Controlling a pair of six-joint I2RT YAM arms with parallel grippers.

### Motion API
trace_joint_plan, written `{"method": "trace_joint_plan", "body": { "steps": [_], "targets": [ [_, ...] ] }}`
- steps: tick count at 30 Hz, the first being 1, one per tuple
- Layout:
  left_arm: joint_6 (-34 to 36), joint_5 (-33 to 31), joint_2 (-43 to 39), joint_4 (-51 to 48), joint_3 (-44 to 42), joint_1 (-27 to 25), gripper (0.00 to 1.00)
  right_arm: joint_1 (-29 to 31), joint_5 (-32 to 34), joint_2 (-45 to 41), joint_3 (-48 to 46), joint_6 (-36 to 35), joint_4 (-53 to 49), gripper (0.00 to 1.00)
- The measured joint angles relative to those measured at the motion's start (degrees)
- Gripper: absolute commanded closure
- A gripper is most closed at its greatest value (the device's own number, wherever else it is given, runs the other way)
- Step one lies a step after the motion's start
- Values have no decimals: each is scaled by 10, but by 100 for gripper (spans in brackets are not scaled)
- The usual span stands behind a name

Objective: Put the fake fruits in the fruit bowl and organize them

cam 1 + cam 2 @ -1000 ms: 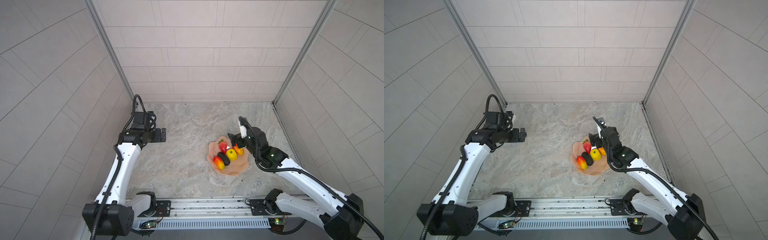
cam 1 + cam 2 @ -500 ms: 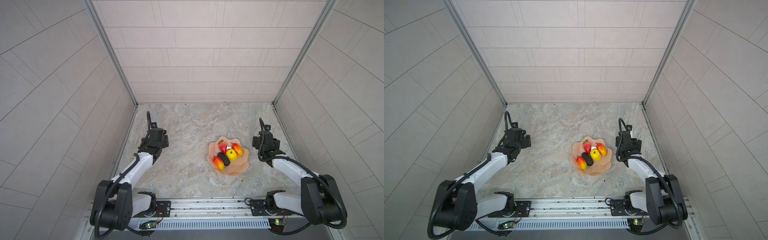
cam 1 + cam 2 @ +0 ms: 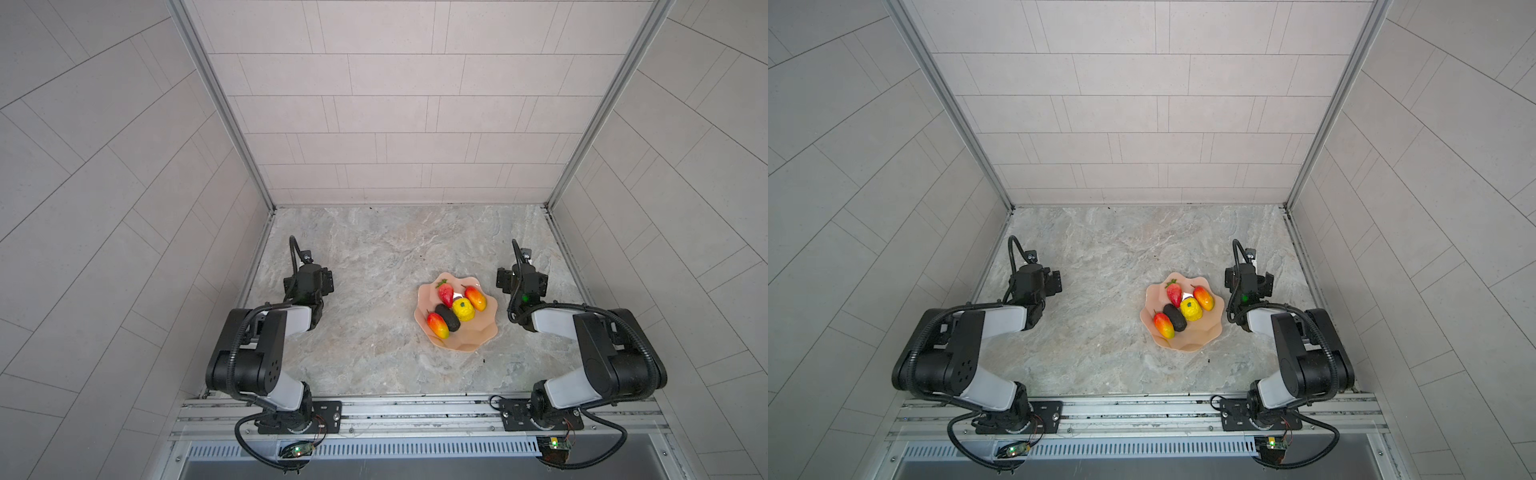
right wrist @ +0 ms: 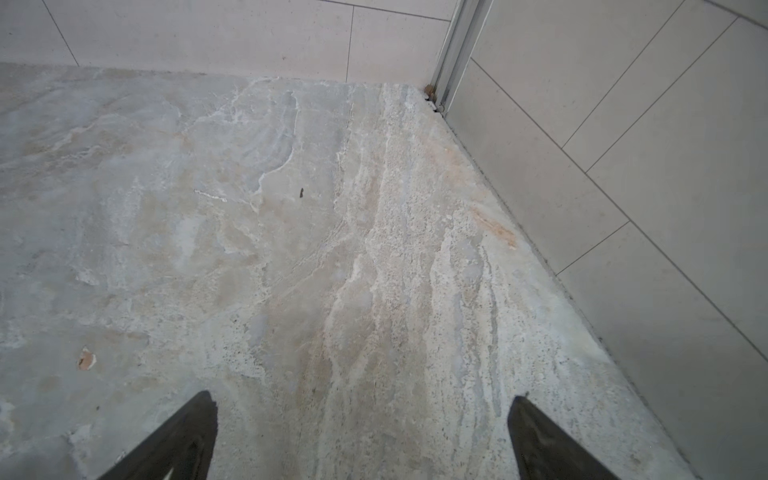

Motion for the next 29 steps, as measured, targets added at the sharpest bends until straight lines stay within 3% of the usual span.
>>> {"method": "trace_joint_plan", "body": {
  "steps": [29],
  "targets": [
    [4,5,5,62,-2,-3,0,3,-5,8,-7,-9,44,0]
  ]
}}
